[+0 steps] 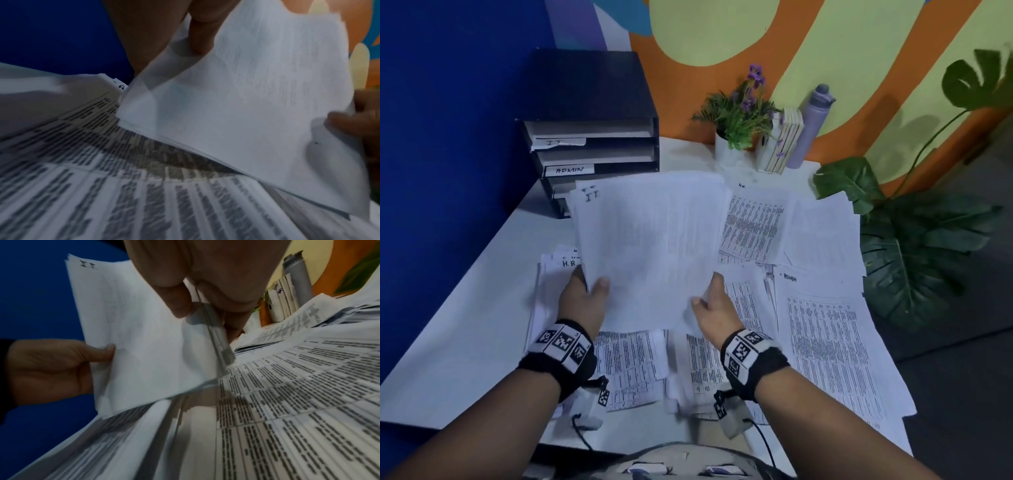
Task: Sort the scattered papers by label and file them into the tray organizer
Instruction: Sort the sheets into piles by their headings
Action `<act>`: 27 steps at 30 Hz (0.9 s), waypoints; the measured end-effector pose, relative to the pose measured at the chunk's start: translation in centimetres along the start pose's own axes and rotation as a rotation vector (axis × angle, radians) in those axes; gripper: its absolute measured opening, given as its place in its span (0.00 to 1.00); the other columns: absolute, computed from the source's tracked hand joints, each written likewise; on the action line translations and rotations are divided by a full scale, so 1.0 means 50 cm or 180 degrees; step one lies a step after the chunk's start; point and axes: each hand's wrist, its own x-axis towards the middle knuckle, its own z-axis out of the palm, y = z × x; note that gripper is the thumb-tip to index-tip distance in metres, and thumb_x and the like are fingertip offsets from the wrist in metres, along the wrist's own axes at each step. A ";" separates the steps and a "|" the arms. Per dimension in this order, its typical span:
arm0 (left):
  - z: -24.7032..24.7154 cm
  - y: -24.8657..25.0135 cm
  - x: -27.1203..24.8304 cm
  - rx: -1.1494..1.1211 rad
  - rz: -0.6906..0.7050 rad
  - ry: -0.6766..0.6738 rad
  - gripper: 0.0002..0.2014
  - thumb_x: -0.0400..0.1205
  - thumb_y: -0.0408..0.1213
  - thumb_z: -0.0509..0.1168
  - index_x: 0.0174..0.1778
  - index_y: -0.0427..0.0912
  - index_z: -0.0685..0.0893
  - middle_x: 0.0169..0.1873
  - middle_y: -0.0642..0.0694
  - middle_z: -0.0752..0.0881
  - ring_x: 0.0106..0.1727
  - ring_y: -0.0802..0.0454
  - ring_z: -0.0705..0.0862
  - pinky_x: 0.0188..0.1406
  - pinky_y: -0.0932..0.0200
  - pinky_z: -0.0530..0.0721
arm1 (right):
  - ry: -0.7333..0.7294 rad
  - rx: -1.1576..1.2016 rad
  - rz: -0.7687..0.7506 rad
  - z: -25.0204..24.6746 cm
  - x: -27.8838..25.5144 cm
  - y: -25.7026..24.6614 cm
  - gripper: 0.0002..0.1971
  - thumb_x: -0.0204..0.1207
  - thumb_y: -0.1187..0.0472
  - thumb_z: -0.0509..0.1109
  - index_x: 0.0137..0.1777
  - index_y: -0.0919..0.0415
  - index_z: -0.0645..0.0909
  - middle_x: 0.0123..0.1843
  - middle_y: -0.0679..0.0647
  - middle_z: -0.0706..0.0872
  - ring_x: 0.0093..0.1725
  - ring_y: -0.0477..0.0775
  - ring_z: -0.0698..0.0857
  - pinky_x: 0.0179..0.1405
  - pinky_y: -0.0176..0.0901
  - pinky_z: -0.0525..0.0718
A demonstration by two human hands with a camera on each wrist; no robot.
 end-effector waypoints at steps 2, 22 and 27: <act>0.012 0.015 0.002 -0.0091 0.0024 0.0156 0.13 0.85 0.36 0.63 0.66 0.47 0.78 0.55 0.49 0.83 0.57 0.47 0.81 0.62 0.52 0.77 | 0.0008 0.0061 0.0006 -0.020 0.007 0.008 0.15 0.84 0.59 0.59 0.67 0.60 0.63 0.46 0.59 0.78 0.44 0.54 0.80 0.47 0.51 0.82; 0.084 0.028 -0.014 0.0632 -0.0383 0.0357 0.13 0.85 0.38 0.62 0.65 0.44 0.77 0.54 0.46 0.82 0.53 0.42 0.82 0.56 0.48 0.80 | 0.0634 -0.0870 0.1358 -0.275 0.317 0.219 0.34 0.81 0.55 0.64 0.83 0.47 0.52 0.75 0.66 0.69 0.69 0.69 0.75 0.69 0.60 0.76; 0.075 0.029 -0.018 0.0651 -0.0350 0.0427 0.14 0.85 0.38 0.62 0.66 0.40 0.78 0.56 0.41 0.83 0.52 0.42 0.82 0.55 0.48 0.80 | 0.0430 -0.1234 0.1007 -0.271 0.374 0.213 0.37 0.77 0.68 0.66 0.83 0.60 0.52 0.76 0.64 0.64 0.70 0.66 0.74 0.67 0.54 0.77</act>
